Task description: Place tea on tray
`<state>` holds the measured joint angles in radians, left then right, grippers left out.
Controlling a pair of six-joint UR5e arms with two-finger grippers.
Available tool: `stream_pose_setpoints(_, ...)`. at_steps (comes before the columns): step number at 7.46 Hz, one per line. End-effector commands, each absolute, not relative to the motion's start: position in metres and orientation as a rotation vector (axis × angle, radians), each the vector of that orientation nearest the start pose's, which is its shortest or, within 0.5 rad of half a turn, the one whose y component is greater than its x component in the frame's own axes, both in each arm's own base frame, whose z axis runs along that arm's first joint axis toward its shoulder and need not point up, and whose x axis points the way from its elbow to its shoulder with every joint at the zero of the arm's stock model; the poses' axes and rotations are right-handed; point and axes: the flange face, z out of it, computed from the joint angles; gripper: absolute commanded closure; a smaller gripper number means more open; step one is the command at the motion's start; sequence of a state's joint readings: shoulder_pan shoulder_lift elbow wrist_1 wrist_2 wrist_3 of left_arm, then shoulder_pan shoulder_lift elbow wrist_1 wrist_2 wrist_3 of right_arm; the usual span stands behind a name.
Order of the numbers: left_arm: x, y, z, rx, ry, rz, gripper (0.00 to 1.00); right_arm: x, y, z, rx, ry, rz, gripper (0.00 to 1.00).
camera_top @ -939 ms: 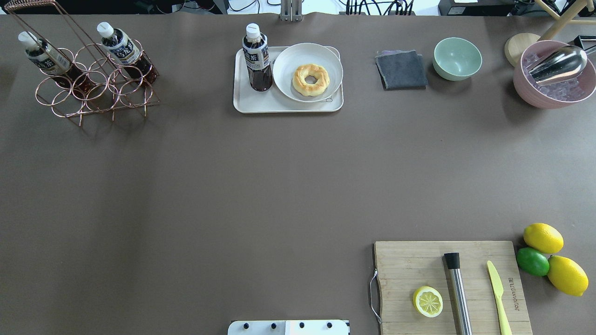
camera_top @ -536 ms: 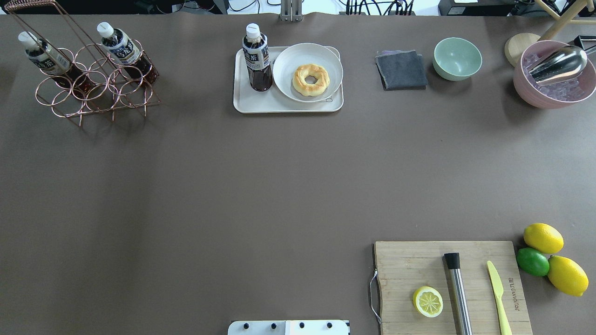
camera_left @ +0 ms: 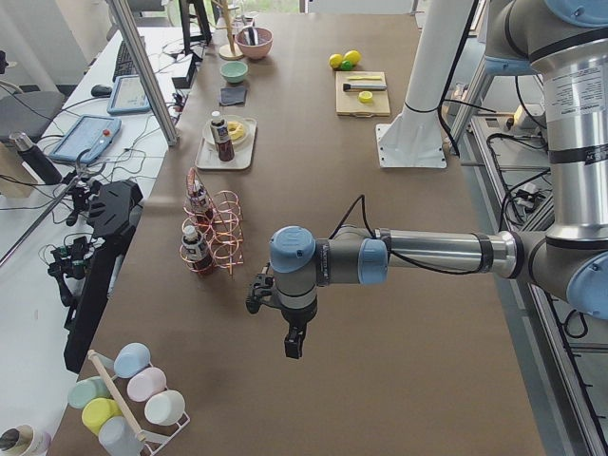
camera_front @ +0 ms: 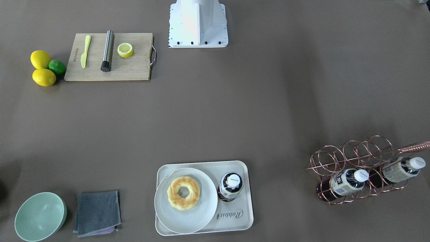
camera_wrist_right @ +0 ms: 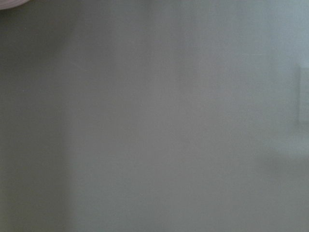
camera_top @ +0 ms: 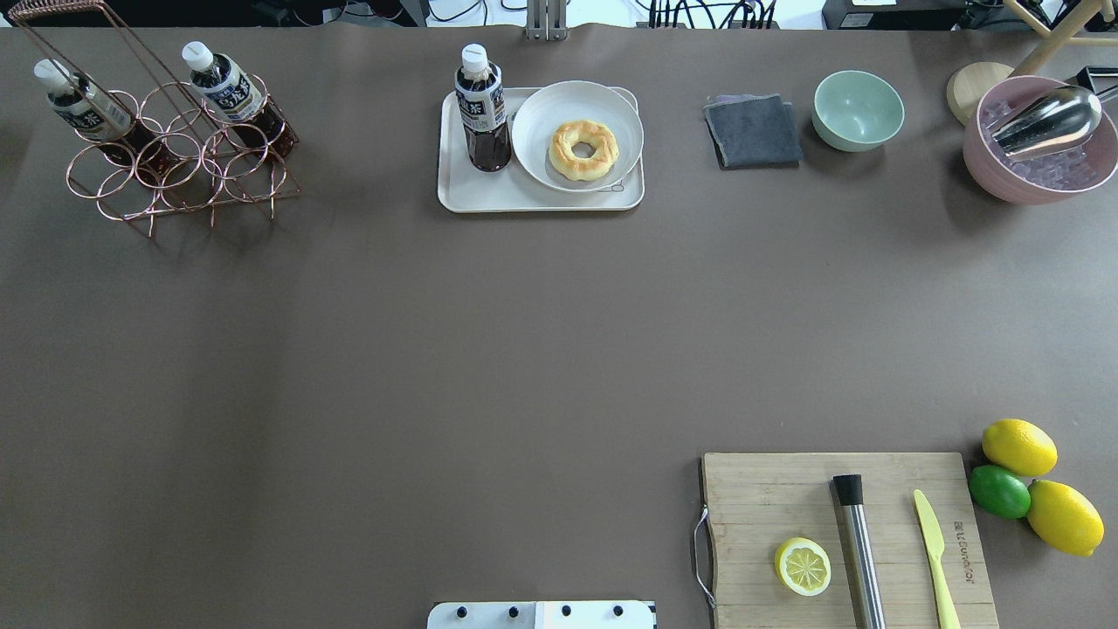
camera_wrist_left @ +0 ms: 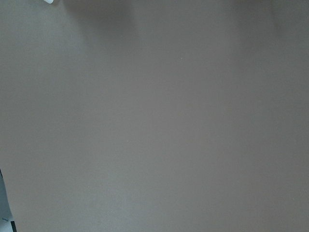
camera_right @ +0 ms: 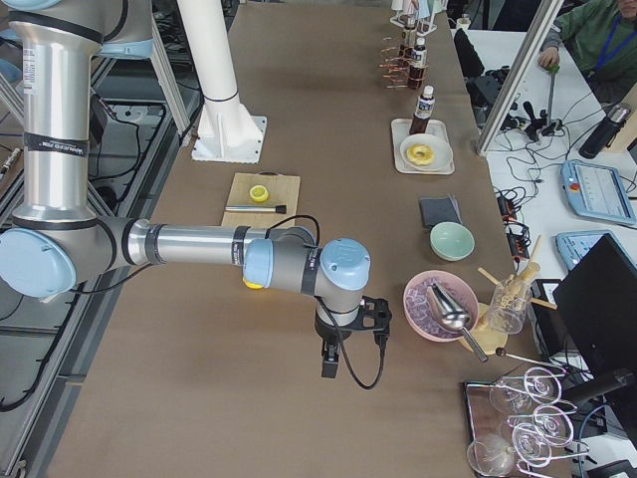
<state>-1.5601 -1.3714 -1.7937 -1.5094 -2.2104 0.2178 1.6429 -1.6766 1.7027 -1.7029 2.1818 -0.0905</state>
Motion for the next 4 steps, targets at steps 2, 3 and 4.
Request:
stream_pose_setpoints(2,-0.0695,-0.4044,0.6545,0.026,0.641,0.207,0.0,0.1077,-0.4311,0.6673,-0.053,-0.615,0.014,0.0)
stream_pose_setpoints(3,-0.0695,-0.403,0.6556,0.025,0.642,0.207,0.0,0.1077,-0.4312,0.6665,-0.051,-0.615,0.014,0.0)
stream_pose_setpoints(4,-0.0695,-0.403,0.6556,0.025,0.642,0.207,0.0,0.1076,-0.4304,0.6672,-0.053,-0.615,0.014,0.0)
